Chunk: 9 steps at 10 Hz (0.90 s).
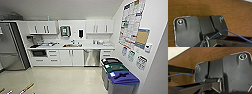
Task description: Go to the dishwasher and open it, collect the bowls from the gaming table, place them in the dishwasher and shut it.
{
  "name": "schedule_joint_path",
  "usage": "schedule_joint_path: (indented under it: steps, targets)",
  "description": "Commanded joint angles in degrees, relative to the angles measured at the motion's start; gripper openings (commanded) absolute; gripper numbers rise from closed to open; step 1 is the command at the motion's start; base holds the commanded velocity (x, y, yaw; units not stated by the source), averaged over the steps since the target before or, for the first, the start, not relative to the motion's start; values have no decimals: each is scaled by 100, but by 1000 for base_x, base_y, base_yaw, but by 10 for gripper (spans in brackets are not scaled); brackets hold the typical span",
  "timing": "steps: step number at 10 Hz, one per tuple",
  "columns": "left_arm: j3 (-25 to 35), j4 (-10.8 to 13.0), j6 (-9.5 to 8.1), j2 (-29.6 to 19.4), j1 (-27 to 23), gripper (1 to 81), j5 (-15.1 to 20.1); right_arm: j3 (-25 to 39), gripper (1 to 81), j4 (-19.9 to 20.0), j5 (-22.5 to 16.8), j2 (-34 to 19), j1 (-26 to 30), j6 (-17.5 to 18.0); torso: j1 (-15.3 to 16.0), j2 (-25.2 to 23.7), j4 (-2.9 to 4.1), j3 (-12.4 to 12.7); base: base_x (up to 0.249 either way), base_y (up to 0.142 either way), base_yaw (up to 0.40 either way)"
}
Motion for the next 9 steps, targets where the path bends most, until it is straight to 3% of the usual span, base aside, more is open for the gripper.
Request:
schedule_joint_path:
  steps: [1, 9]
  targets:
    - [85, -32, 18, -82, -347, 811, 312, 75, 811, -90, -273, -70, 273, -29, 0, 0, 0, 0, 162, 0, 0]
    - [85, -41, 18, -99, -339, 811, 312, 67, 811, -99, -282, -62, 282, -38, 0, 0, 0, 0, 162, 0, 0]
